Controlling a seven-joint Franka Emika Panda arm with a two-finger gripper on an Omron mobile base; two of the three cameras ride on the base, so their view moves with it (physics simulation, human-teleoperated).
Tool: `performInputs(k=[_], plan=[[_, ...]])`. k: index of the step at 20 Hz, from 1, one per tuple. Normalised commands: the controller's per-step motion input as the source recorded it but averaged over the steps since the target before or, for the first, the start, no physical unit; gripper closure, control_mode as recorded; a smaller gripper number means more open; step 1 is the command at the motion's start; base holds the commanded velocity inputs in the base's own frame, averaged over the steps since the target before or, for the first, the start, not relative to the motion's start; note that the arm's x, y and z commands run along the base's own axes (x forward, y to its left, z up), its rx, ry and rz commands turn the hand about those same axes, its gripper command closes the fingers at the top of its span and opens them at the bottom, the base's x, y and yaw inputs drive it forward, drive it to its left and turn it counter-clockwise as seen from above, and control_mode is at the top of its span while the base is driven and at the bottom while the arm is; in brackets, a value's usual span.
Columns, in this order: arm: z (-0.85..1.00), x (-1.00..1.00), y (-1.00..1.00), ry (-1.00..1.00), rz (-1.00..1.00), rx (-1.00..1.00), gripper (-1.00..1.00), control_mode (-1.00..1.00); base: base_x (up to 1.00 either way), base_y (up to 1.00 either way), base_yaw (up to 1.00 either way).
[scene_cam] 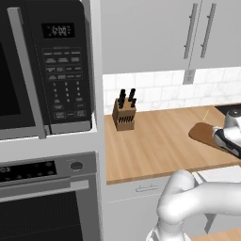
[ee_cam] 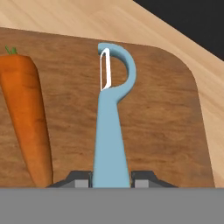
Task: Place the appropriate cutting tool for cutting the carrot skin on the cutting board.
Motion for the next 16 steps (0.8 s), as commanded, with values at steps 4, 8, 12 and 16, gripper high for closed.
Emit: performInputs(k=[4, 8, 12, 16], plan=[[0.0, 0.0, -0.02, 0.0, 0.0, 0.0, -1.0, -1.0, 0.0, 0.0, 0.0], [0.03, -0.13, 0.02, 0.0, -0.02, -0.01, -1.0, -1.0, 0.0, 0.0, 0.0], [0.36, -0.38, 0.4, -0.02, -0.07, -0.1, -1.0, -1.0, 0.0, 0.0, 0.0], [0.55, -0.43, 0.67, 0.0, -0.1, -0.1, -1.0, -1.0, 0.0, 0.0, 0.0]])
